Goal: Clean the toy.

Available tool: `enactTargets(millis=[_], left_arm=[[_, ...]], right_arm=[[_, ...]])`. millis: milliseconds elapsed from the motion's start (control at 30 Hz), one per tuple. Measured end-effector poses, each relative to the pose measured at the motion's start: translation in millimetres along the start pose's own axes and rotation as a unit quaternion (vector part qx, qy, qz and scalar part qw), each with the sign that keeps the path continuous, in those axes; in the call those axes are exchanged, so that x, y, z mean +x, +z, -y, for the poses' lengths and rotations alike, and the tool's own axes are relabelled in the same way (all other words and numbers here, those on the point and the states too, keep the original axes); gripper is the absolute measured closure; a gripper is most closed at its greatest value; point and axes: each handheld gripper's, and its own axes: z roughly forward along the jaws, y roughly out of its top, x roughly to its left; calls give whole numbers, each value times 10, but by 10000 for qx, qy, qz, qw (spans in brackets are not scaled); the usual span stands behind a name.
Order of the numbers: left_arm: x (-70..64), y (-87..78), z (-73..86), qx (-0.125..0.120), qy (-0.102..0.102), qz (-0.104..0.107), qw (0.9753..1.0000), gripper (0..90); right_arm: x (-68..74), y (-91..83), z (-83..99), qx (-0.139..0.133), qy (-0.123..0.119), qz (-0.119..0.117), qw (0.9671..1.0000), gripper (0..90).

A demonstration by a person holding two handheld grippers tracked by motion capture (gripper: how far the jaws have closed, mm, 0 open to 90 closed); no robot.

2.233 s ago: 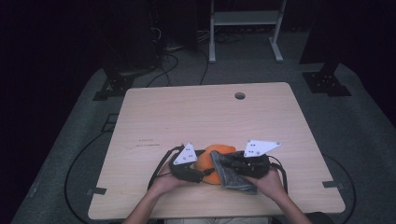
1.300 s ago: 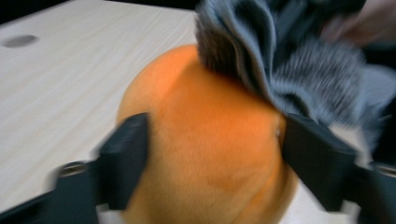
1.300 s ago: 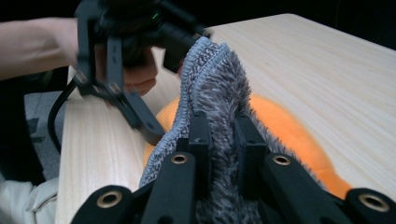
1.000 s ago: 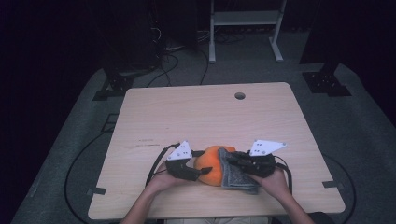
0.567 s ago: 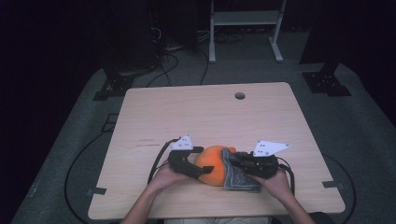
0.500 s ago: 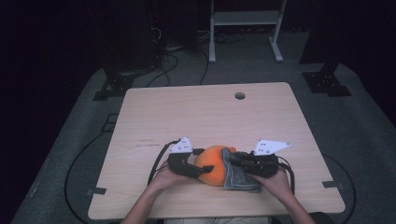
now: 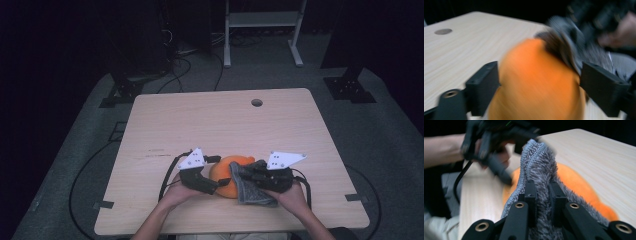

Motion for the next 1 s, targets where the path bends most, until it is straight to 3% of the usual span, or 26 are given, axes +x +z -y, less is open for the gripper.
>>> enactTargets(millis=[67,133,167,200,233,267,300,333,367,433,567,733,800,900,1000], left_arm=[[7,15,-8,140,3,-69,9999,120],[25,58,19,372,-125,36,9992,113],[22,56,71,334,-119,142,9993,230],[22,56,71,334,-119,142,9993,269],[5,46,79,356,20,88,9993,269],[0,25,76,378,36,65,9993,335],[0,25,76,378,36,65,9993,350],[-4,26,89,350,69,35,9994,368],[-4,26,89,350,69,35,9994,379],[-17,28,96,322,132,34,9994,390],[-42,34,91,347,234,-2,9991,392],[-92,49,103,288,506,68,9983,395],[-105,45,101,312,605,79,9977,395],[-89,36,97,285,471,160,9984,376],[-53,68,36,284,168,221,9992,215]], right_arm=[[40,10,-1,43,-90,-37,9999,793],[93,17,-10,83,-227,3,9997,793],[66,-1,2,83,-167,-38,9998,793],[47,-16,5,86,-139,-34,9999,793],[47,-16,5,86,-139,-34,9999,793],[-12,-83,14,93,-74,90,9999,795],[-12,-83,14,93,-74,90,9999,795],[-59,-129,41,169,-71,322,9993,795],[-89,-157,61,205,-29,397,9990,795],[-139,-192,96,250,145,391,9988,795],[-149,-213,102,300,200,401,9985,795],[24,-165,-53,-125,-111,140,9998,791],[78,-104,-95,-93,-235,108,9996,791],[33,-91,-66,-12,-129,161,9998,794],[-5,-116,10,61,-18,143,9999,796]])
